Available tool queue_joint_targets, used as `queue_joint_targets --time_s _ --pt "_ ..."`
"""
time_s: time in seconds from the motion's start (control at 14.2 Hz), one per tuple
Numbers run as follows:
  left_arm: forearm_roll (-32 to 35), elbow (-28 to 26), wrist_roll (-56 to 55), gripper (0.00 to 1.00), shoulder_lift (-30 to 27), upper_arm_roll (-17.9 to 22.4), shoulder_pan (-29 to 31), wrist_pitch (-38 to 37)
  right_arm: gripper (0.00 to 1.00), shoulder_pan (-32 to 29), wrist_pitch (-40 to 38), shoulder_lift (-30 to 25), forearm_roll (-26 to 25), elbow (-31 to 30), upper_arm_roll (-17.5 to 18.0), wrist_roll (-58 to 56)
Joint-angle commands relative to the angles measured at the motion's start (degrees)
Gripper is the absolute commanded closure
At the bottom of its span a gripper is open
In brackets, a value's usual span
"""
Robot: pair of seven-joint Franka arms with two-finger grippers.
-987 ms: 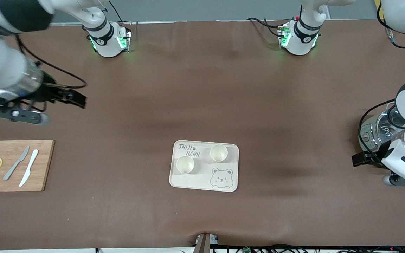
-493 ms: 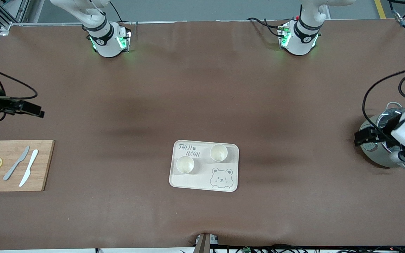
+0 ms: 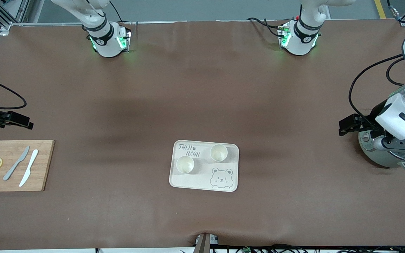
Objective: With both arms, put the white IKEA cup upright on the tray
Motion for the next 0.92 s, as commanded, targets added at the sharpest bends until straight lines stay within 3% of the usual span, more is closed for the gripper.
queue_joint_targets --time_s 0.0,0.49,0.7,0.85 --pt "-0.76 -0.95 0.07 0.0 -1.32 -0.93 0.16 -0.32 0.0 -0.69 0.01 -0.67 0.08 1.42 0.67 -0.63" --pt "-0.49 -1.04 -0.03 0.0 -3.6 -2.61 0.16 -0.85 0.0 0.45 -0.25 -0.58 -1.16 4.85 1.02 0.94" --pt "-0.49 -1.12 -0.38 0.0 -5.18 -3.49 0.16 -3.31 0.0 3.95 -2.53 -0.93 -1.07 4.5 1.11 14.61" --pt "-0.4 -1.21 -0.12 0.0 -5.63 -3.58 0.33 -4.28 0.0 4.41 -2.89 -0.93 -1.77 4.41 0.94 15.28"
